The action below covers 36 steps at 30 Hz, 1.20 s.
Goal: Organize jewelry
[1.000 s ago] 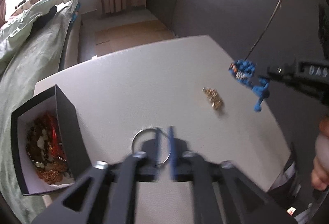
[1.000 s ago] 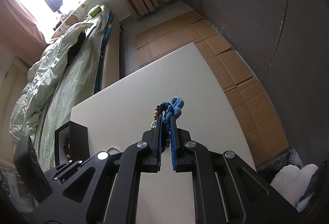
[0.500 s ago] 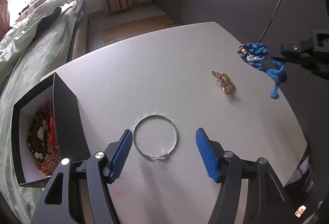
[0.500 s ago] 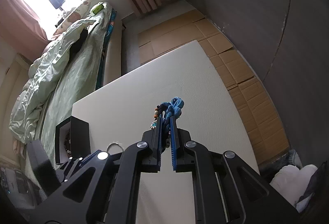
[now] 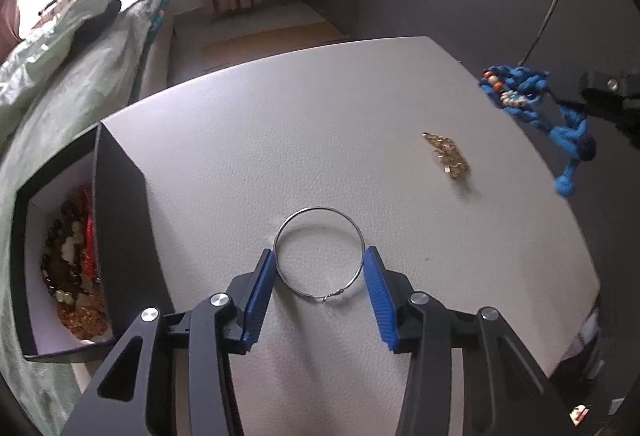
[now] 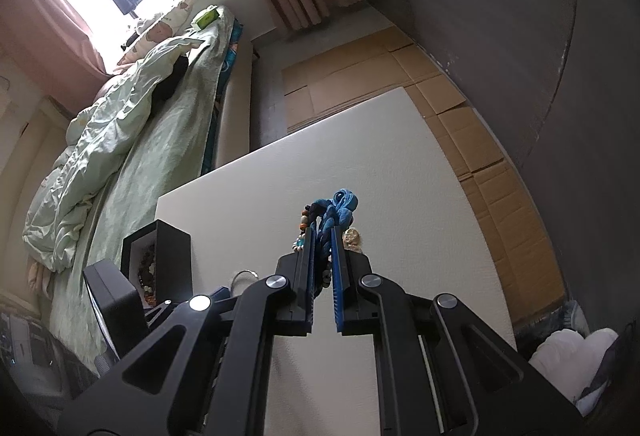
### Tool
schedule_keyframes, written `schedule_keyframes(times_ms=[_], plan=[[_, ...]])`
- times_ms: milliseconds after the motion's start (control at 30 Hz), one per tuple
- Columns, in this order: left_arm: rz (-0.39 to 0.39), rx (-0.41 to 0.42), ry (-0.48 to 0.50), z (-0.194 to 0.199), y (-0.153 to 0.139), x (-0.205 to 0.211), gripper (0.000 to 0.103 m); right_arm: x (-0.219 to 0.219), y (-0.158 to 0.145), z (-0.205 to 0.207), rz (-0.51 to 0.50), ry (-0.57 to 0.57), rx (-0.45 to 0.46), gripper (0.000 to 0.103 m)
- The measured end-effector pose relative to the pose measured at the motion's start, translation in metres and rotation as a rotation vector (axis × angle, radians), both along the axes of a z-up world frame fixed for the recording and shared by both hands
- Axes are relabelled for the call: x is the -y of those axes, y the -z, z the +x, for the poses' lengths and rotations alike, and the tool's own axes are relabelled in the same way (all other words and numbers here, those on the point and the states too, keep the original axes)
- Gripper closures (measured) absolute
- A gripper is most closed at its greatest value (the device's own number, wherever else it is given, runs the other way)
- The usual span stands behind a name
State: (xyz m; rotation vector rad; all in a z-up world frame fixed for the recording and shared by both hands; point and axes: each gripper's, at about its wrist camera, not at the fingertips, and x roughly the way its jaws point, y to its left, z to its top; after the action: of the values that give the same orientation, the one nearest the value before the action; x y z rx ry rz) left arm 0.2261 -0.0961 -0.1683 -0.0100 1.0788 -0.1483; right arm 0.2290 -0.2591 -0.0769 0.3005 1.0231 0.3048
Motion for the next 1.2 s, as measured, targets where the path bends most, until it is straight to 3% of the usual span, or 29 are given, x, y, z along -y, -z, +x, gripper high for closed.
schedule_keyframes(times_ms=[33, 400, 467, 500, 567, 867, 1033, 1100, 1133, 1200], plan=[[0.0, -0.021, -0.004, 0.001, -0.001, 0.0, 0.103, -0.001, 0.0, 0.0, 0.0, 0.0, 0.0, 0.094], [-0.052, -0.019, 0.021, -0.002, -0.014, -0.003, 0.101, -0.003, 0.001, 0.001, 0.0, -0.008, -0.001, 0.094], [-0.05, -0.038, 0.045, -0.005, -0.013, -0.002, 0.074, -0.002, 0.001, 0.0, 0.001, -0.007, 0.002, 0.094], [-0.037, -0.027, 0.053, -0.009, -0.015, -0.002, 0.041, -0.002, 0.0, 0.0, 0.001, -0.006, 0.002, 0.094], [-0.004, 0.016, 0.085, -0.018, -0.019, 0.003, 0.031, 0.001, 0.001, 0.0, -0.002, -0.006, 0.001, 0.094], [0.101, 0.08, 0.123, -0.036, -0.006, 0.012, 0.035, 0.004, -0.001, -0.005, 0.004, -0.006, 0.005, 0.094], [0.186, 0.117, 0.193, -0.043, 0.005, 0.018, 0.036, 0.005, -0.001, -0.007, 0.005, -0.012, 0.008, 0.094], [0.176, 0.106, 0.202, -0.045, 0.01, 0.015, 0.035, 0.007, -0.001, -0.007, 0.005, -0.011, 0.006, 0.094], [0.127, 0.084, 0.187, -0.042, 0.012, 0.007, 0.035, 0.007, -0.001, -0.006, 0.005, -0.011, 0.005, 0.094], [0.067, 0.075, 0.163, -0.041, 0.012, -0.005, 0.043, 0.008, -0.001, -0.005, 0.005, -0.012, 0.005, 0.094]])
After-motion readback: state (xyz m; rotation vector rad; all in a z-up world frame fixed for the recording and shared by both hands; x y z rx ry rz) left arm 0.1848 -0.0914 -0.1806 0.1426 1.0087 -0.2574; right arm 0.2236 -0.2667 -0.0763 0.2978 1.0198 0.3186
